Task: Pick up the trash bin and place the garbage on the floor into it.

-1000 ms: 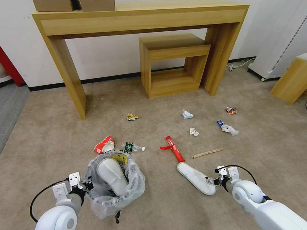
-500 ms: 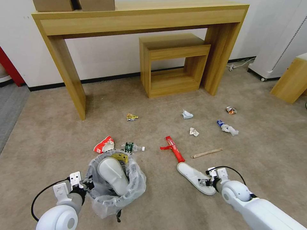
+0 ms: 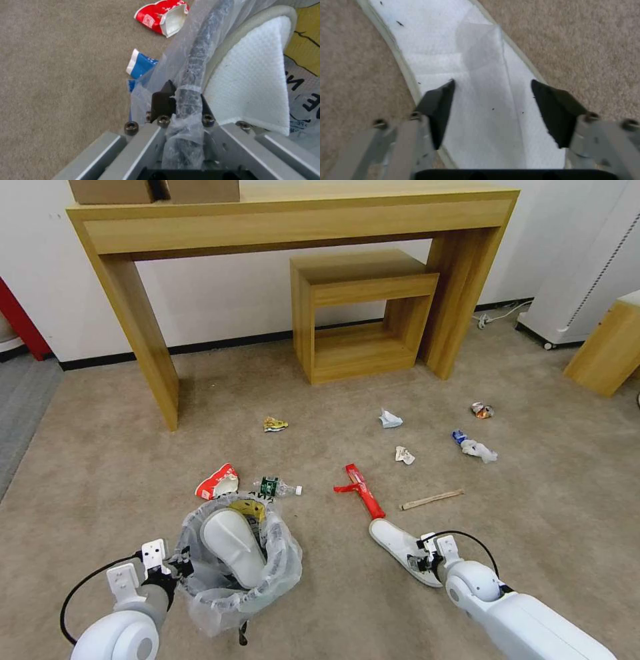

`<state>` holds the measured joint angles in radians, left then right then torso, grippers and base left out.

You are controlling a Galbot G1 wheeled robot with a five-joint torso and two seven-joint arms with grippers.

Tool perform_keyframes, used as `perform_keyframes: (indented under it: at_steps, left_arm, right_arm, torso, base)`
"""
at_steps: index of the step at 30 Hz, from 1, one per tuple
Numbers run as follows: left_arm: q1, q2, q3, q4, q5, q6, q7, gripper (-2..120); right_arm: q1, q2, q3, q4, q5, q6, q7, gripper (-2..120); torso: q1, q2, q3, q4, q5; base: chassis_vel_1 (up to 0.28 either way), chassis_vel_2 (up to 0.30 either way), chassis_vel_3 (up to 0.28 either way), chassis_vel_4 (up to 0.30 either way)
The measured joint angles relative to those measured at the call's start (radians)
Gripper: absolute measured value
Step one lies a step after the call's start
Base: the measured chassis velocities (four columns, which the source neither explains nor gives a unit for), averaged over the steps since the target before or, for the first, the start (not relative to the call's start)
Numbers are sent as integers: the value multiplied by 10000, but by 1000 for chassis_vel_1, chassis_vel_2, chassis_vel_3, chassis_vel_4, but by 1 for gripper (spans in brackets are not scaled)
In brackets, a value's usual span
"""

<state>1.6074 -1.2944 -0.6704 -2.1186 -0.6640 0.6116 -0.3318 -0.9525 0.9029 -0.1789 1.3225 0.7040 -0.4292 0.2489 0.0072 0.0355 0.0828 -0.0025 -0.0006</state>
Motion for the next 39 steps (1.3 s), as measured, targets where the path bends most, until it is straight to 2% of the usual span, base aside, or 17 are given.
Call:
perform_keyframes:
  at_steps: [2, 3, 7, 8, 11, 12, 15, 20, 22, 23, 26, 27, 29, 31, 34, 39]
  left_arm:
    - [-44, -40, 31, 40, -1, -20, -14, 1]
    - [-44, -40, 31, 40, -1, -20, -14, 1]
    - [-52, -113, 86, 63, 6, -43, -17, 1]
    - [-52, -113, 86, 63, 6, -43, -17, 1]
    - [-73, -134, 88, 75, 14, -69, -24, 1]
    - [-73, -134, 88, 75, 14, -69, -24, 1]
    - [-72, -148, 99, 76, 26, -77, -28, 1]
    - [-88, -106, 85, 117, 27, -83, -30, 1]
    - [-99, -57, 79, 123, 11, -84, -34, 1]
    - [-99, -57, 79, 123, 11, -84, -34, 1]
    - [-73, 11, 90, 86, -50, -72, -58, 1]
    - [-73, 11, 90, 86, -50, -72, -58, 1]
    - [-40, 61, 109, -25, -124, -17, -84, 1]
    - [-28, 73, 116, -69, -156, 6, -96, 1]
    - [145, 117, 153, -433, -334, 151, -164, 1]
    - [308, 162, 155, -691, -366, 195, -178, 1]
  right_arm:
    - [-32, 10, -12, -36, -55, 102, -1, 46]
    - [-32, 10, -12, -36, -55, 102, -1, 46]
    - [-61, 54, -56, -160, -184, 305, -8, 28]
    - [-61, 54, -56, -160, -184, 305, -8, 28]
    - [-108, 52, -56, -99, -187, 372, -7, 15]
    - [-108, 52, -56, -99, -187, 372, -7, 15]
    - [-195, 32, 6, -19, -180, 781, -50, 0]
    - [-525, -148, 484, 522, -11, 1472, -399, 0]
    - [-884, -323, 1089, 1148, 33, 2273, -900, 0]
    - [-884, -323, 1089, 1148, 33, 2273, -900, 0]
    - [-1496, -665, 2023, 2287, -208, 3640, -1859, 0]
    - [-1496, -665, 2023, 2287, -208, 3640, -1859, 0]
    - [-1716, -955, 2383, 3150, -273, 4403, -2278, 0]
    - [-1726, -1014, 2443, 3339, -280, 4581, -2394, 0]
    - [-1577, -1241, 2674, 4541, -346, 5433, -2979, 0]
    - [-1088, -1338, 2493, 5524, -221, 6023, -3351, 0]
  torso:
    - [-1, 0, 0, 0, -1]
    - [-1, 0, 0, 0, -1]
    - [0, 0, 0, 0, 0]
    - [0, 0, 0, 0, 0]
    - [-1, 0, -1, 0, -1]
    - [-1, 0, -1, 0, -1]
    - [0, 0, 0, 0, 1]
    - [-1, 0, 0, 0, -1]
    - [-1, 0, -1, 0, 1]
    - [-1, 0, -1, 0, 1]
    - [0, 0, -1, -1, -1]
    - [0, 0, -1, -1, -1]
    - [-1, 0, -1, -2, -1]
    - [-1, 0, -1, -2, -1]
    - [-1, 1, -1, -1, -1]
    - [0, 0, -1, 1, -1]
  base:
    - [0, 0, 0, 0]
    - [0, 0, 0, 0]
    - [0, 0, 0, 0]
    - [0, 0, 0, 0]
    - [0, 0, 0, 0]
    - [0, 0, 0, 0]
    - [0, 0, 0, 0]
    - [0, 0, 0, 0]
    - [0, 0, 0, 0]
    - [0, 0, 0, 0]
    - [0, 0, 0, 0]
    - [0, 0, 0, 0]
    - [0, 0, 0, 0]
    - [0, 0, 0, 0]
    - [0, 0, 0, 0]
    - [0, 0, 0, 0]
